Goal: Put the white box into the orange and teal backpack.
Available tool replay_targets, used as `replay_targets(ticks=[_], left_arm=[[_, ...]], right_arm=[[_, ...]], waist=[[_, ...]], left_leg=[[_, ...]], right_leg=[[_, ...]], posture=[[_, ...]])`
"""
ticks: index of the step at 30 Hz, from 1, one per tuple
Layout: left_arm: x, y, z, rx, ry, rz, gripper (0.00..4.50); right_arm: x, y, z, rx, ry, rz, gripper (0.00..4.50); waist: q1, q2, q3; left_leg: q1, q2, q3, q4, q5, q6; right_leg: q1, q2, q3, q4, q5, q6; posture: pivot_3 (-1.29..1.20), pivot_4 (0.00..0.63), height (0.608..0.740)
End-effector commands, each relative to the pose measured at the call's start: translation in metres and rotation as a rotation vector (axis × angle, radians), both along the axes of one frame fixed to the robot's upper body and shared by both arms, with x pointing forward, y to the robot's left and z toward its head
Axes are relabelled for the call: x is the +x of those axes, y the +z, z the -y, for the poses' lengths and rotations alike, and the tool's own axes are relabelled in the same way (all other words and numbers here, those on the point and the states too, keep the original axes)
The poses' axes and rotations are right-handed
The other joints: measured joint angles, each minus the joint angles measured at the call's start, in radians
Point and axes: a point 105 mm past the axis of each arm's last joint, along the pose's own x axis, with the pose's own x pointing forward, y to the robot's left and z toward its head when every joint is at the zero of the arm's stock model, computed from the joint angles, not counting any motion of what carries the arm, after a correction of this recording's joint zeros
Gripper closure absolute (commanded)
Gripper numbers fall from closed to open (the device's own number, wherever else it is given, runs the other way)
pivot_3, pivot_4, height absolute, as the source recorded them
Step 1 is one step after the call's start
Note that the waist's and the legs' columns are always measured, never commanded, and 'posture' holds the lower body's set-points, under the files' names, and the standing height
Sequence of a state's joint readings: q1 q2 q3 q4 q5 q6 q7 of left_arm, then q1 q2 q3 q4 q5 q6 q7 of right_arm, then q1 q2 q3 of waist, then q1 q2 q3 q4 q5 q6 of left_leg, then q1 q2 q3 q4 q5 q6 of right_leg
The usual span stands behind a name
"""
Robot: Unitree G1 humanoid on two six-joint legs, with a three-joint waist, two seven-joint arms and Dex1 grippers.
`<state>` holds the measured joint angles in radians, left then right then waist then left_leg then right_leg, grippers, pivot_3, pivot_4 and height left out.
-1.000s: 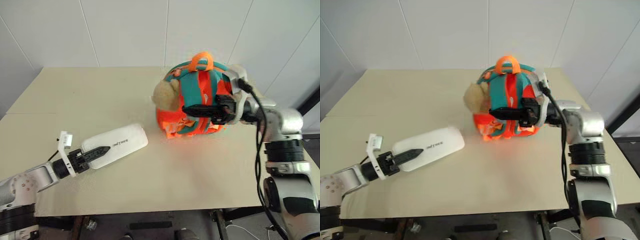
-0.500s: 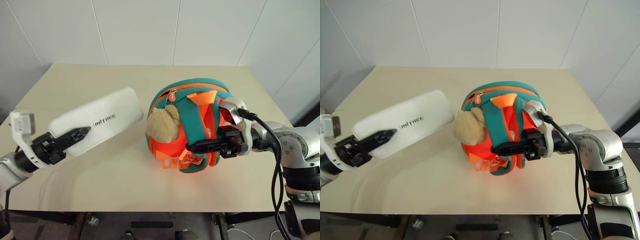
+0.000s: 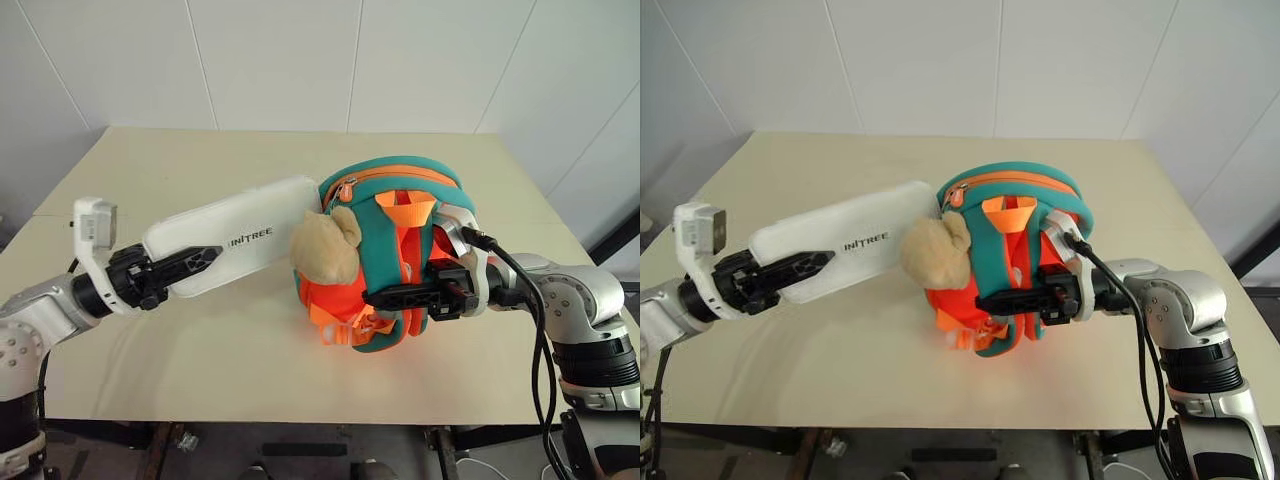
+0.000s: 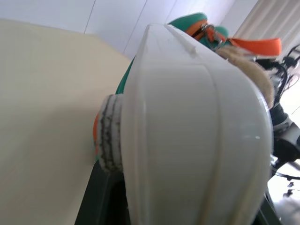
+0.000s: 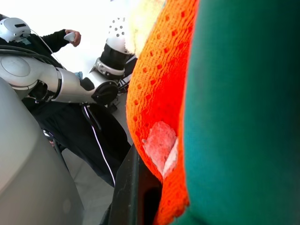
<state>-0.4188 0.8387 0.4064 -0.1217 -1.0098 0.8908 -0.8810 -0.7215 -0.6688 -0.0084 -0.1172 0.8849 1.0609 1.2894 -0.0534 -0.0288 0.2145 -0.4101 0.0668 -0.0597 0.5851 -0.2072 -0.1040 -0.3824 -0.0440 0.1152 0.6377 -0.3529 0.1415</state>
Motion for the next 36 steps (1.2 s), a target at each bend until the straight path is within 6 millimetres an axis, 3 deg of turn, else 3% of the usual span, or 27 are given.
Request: replay_targets(ticks=[1,4,7,9,15,22,26,31,36], left_arm=[[0.004,0.002,0.004,0.132,-0.031,0.061,3.3],[0.004,-0.003,0.008,0.287,-0.091,0.092,3.3],[0.012,0.016,0.023,0.321,-0.149,0.167,3.3],[0.016,0.017,0.029,0.358,-0.172,0.177,3.3],[0.046,0.012,0.075,0.516,-0.248,0.203,3.3],[0.063,0.012,0.146,0.46,-0.371,0.264,3.3],[0.071,0.008,0.176,0.38,-0.377,0.319,3.3],[0.09,0.007,0.188,0.317,-0.274,0.393,3.3],[0.085,0.012,0.166,0.307,-0.267,0.392,1.77]], right_arm=[[-0.006,0.006,-0.002,0.02,0.016,0.04,4.5],[-0.007,0.005,-0.002,0.021,0.011,0.045,4.5],[-0.005,0.003,-0.001,0.013,-0.02,0.052,4.5],[-0.004,0.003,-0.001,0.012,-0.028,0.053,4.5],[-0.003,-0.002,-0.003,-0.003,-0.04,0.061,4.5],[0.003,-0.001,-0.002,-0.002,-0.076,0.084,4.5],[0.002,0.0,-0.003,0.003,-0.087,0.089,4.5],[-0.002,0.004,-0.005,0.029,-0.08,0.092,4.5],[-0.002,0.007,-0.003,0.038,-0.092,0.089,4.5]], waist=[[0.0,0.0,0.0],[0.001,0.0,0.0],[0.008,0.0,0.0],[0.009,0.0,0.0],[0.021,0.0,0.0],[0.025,0.0,0.0],[0.025,0.0,0.0],[0.029,0.0,0.0],[0.026,0.0,0.0]], left_leg=[[0.0,0.0,0.0,0.0,0.0,0.0],[-0.001,0.0,0.0,0.0,0.0,0.0],[-0.002,0.0,0.0,0.0,0.0,0.0],[-0.002,0.0,0.0,0.001,0.0,0.0],[-0.003,0.0,-0.001,0.003,0.0,0.001],[-0.013,0.0,-0.001,0.011,-0.001,0.001],[-0.013,0.0,-0.001,0.01,0.001,-0.002],[-0.013,0.0,-0.001,0.013,0.001,-0.002],[-0.013,-0.001,-0.002,0.014,0.001,-0.001]], right_leg=[[0.0,0.0,0.0,0.0,0.0,0.0],[-0.001,0.0,0.0,0.0,0.0,0.0],[-0.001,0.0,0.0,0.0,0.0,0.0],[-0.001,0.0,0.0,0.0,0.0,0.0],[-0.001,0.001,0.0,0.001,-0.001,0.001],[-0.009,0.001,0.0,0.007,0.0,0.002],[-0.011,0.001,0.0,0.009,-0.001,0.002],[-0.009,0.001,0.0,0.009,-0.001,0.003],[-0.009,0.001,0.0,0.011,0.0,0.004]], posture=[[0.0,0.15,0.74],[0.0,0.15,0.74],[0.0,0.15,0.74],[0.0,0.15,0.74],[0.0,0.15,0.74],[0.0,0.15,0.74],[0.0,0.15,0.74],[0.0,0.15,0.74],[0.0,0.15,0.74]])
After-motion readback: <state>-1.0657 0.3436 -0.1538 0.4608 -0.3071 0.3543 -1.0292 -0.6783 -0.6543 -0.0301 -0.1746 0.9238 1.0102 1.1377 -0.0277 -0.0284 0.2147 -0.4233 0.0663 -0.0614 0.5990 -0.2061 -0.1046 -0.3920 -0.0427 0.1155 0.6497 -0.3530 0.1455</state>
